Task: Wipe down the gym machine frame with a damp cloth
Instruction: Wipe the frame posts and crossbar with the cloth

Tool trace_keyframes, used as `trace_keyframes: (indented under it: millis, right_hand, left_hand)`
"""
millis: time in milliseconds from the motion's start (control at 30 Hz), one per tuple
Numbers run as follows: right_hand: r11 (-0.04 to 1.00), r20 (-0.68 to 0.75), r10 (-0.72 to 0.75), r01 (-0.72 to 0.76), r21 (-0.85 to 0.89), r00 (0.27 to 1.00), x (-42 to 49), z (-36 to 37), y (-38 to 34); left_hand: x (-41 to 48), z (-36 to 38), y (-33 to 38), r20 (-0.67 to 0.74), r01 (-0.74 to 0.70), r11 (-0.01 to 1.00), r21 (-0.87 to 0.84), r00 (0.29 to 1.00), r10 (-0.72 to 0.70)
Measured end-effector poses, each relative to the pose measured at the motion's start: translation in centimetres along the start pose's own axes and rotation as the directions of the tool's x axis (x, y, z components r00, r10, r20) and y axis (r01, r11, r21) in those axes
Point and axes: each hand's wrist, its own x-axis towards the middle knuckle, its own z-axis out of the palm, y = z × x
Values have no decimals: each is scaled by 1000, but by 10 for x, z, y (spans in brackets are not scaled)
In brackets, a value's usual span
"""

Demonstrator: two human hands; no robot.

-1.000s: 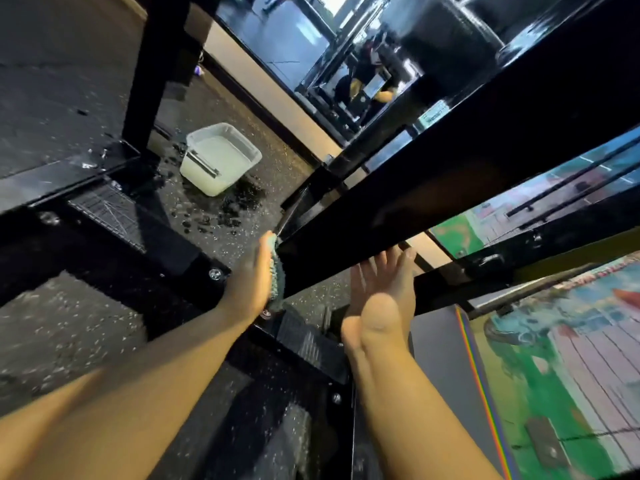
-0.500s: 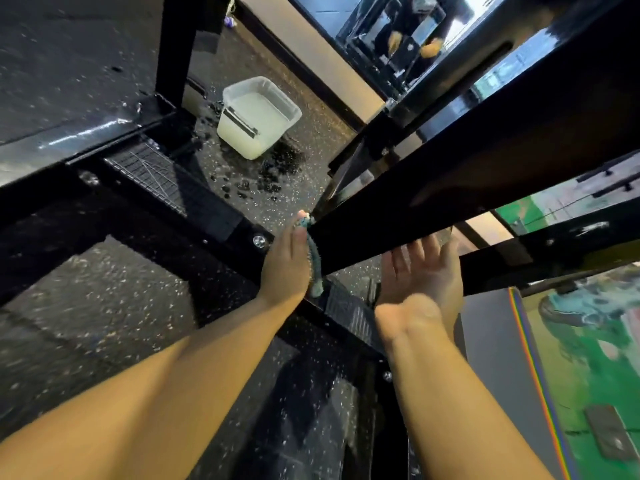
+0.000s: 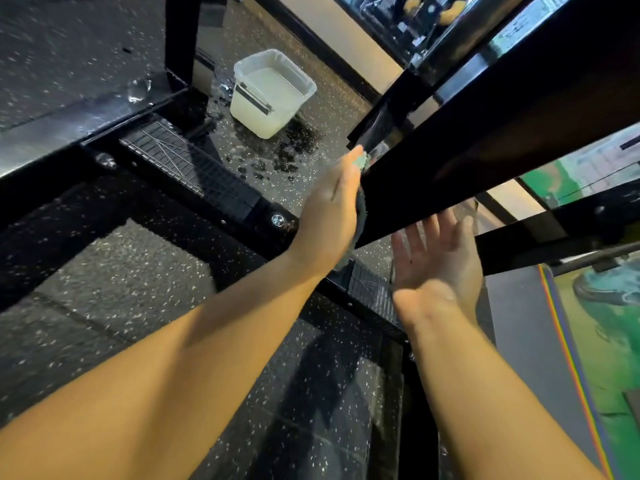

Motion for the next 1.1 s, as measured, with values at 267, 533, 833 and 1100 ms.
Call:
trace_keyframes:
  millis: [267, 533, 833, 1100]
  right_hand:
    - [993, 5, 1, -1, -119, 1000, -12, 5, -4]
    - [978, 63, 30, -16, -206, 998, -48, 28, -47]
    - [951, 177, -212, 244, -189, 961, -86, 50, -159]
    - [915, 264, -298, 354, -196, 917, -104, 59, -213]
  left_hand:
    - [-10, -7, -16, -25, 270, 962, -31, 962, -270]
    - [-20, 21, 105, 173, 121, 975, -184, 981, -89]
    - [-39, 57, 256, 260, -99, 987, -128, 957, 130]
    - [-52, 88, 363, 256, -366, 930, -4, 899, 355]
